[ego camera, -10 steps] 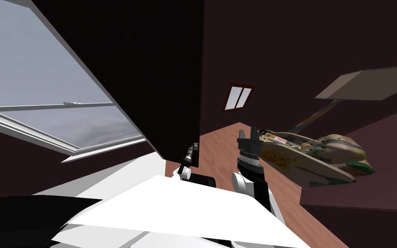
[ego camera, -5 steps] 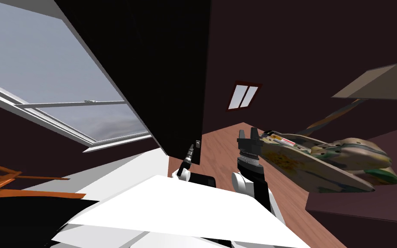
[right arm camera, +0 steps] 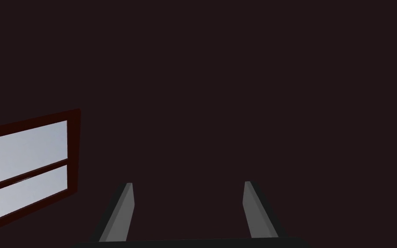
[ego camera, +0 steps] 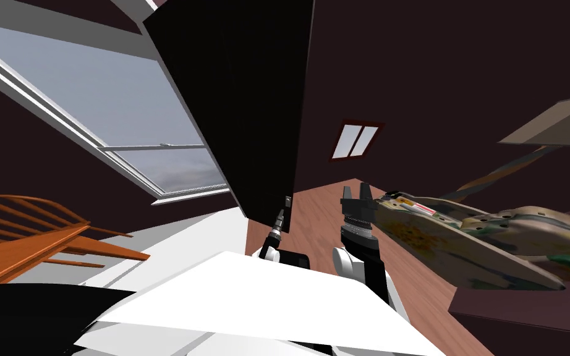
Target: Push the door open
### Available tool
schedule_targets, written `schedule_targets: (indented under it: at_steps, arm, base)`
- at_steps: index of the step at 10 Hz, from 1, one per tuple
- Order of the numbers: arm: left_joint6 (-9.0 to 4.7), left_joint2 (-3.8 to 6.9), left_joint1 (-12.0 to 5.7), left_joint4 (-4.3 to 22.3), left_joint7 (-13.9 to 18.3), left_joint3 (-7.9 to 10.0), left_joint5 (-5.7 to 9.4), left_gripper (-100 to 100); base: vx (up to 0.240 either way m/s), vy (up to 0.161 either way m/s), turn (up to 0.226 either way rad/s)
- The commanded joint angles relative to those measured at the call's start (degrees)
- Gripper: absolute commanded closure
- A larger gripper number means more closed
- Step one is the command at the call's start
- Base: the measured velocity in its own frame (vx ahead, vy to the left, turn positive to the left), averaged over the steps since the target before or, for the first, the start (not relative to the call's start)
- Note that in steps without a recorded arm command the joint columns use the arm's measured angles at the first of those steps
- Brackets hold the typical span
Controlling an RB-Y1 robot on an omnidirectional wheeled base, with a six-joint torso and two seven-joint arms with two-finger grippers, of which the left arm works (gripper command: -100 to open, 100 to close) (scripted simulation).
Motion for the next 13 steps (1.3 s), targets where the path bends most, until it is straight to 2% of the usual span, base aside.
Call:
schedule_targets:
  at_steps: [1,2,3,5,7,9,10,11,13]
  arm:
    - [0.00,0.00,0.00,0.00,0.00,0.00,0.00,-100]
    - [-0.32,1.53,-0.25,0.46,0.30,0.13,-0.01,-100]
    - [-0.47,2.58,-0.36,0.63,0.48,0.30,-0.04,-100]
    - [-0.71,3.31,-0.55,0.91,0.76,0.57,-0.08,-100]
    - [-1.01,2.76,-0.77,1.25,1.12,0.90,-0.13,-100]
    - [-1.27,0.64,-0.97,1.55,1.42,1.20,-0.18,-100]
    - [-1.44,1.09,-1.09,2.13,1.31,1.18,-0.17,-100]
    - [-1.44,1.09,-1.09,2.13,1.31,1.18,-0.17,100]
    - [-1.44,1.09,-1.09,2.13,1.31,1.18,-0.17,100]
  base:
    - [-0.031,0.000,-0.010]
    - [0.081,-0.038,-0.026]
    - [0.179,-0.043,-0.029]
    - [0.221,-0.023,-0.024]
    - [0.268,-0.094,-0.031]
    - [0.233,-0.029,-0.010]
    - [0.068,-0.005,0.005]
    - [-0.010,-0.001,-0.003]
    - [-0.019,0.003,-0.004]
